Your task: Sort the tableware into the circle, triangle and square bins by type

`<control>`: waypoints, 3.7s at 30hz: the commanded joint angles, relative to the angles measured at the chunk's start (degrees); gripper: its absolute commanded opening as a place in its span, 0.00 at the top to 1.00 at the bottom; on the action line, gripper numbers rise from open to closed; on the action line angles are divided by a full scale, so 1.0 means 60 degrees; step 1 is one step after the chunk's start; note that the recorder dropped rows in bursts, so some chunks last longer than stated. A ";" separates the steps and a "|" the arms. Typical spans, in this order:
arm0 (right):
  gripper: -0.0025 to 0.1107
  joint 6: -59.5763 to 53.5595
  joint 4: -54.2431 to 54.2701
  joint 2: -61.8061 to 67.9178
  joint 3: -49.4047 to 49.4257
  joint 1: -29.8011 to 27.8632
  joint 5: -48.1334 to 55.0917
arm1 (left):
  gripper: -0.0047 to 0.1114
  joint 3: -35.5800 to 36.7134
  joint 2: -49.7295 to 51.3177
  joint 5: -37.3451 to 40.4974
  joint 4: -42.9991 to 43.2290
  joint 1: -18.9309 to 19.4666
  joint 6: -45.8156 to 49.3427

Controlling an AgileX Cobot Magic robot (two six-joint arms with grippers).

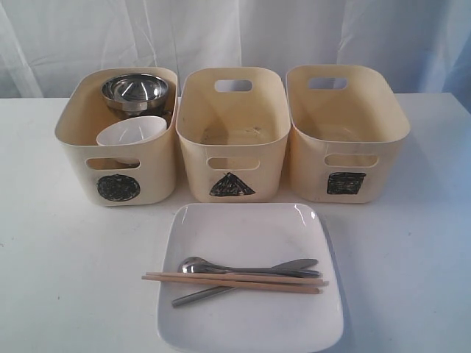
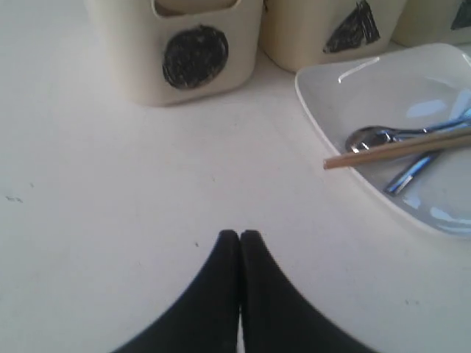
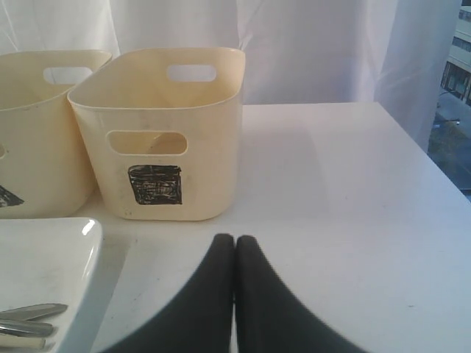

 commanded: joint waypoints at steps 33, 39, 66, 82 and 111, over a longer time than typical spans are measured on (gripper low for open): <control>0.98 0.0012 0.0000 -0.0055 0.0051 -0.0022 -0.0124 | 0.96 0.0039 -0.0041 0.0364 -0.0296 0.3731 0.0973; 0.98 0.0012 0.0000 -0.0055 0.0051 -0.0022 -0.0124 | 0.96 0.0039 -0.0041 0.0600 -0.0756 0.4622 0.2193; 0.98 0.0012 0.0000 -0.0055 0.0051 -0.0022 -0.0124 | 0.96 0.0039 -0.0041 0.0576 -0.0756 0.4797 0.2507; 0.98 0.0012 0.0000 -0.0055 0.0051 -0.0022 -0.0124 | 0.96 0.0039 -0.0041 0.0576 -0.0616 0.4797 0.2507; 0.98 0.0012 0.0000 -0.0055 0.0051 -0.0022 -0.0124 | 0.96 0.0039 -0.0041 0.0576 -0.0616 0.5441 0.2507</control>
